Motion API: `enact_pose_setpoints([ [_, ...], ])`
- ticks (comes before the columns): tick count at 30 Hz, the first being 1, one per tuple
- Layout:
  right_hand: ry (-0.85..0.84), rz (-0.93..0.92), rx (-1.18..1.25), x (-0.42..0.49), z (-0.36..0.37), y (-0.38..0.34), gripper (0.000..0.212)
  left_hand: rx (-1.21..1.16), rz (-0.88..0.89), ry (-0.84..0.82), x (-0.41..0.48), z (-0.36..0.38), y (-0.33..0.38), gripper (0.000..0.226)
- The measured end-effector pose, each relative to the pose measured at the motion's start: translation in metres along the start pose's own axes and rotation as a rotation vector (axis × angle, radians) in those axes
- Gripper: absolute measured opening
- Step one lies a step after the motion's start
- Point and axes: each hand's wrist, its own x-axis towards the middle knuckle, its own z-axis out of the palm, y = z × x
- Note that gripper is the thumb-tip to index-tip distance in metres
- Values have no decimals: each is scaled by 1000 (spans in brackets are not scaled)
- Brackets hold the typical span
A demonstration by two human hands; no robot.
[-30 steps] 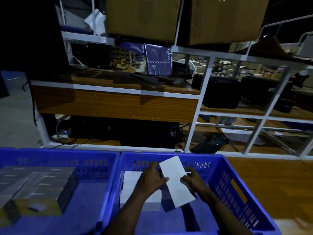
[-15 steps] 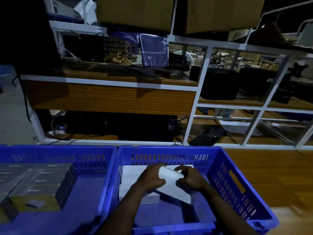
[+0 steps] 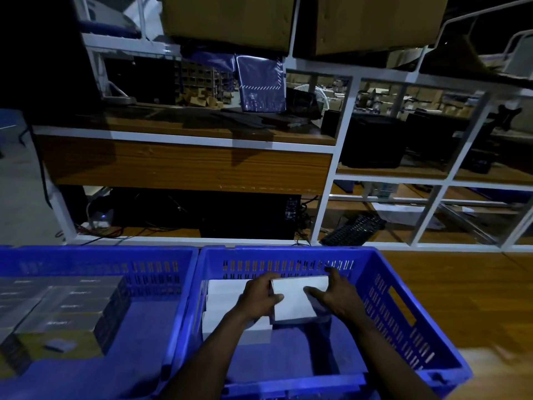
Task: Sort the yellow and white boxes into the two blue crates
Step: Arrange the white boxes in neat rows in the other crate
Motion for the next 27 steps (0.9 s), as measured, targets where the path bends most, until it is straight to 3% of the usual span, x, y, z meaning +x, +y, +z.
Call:
enact_pose_setpoints([
  [6, 31, -27, 13, -2, -1, 0, 84, 78, 22, -50, -7, 2, 9, 59],
  [16, 91, 43, -57, 6, 2, 12, 108, 91, -14, -67, -7, 3, 9, 62],
  [22, 65, 51, -156, 1, -3, 12, 110, 43, -134, -182, -8, 6, 3, 62],
  [27, 5, 20, -163, 3, 3, 18, 90, 183, -79, -198, -6, 7, 5, 76],
])
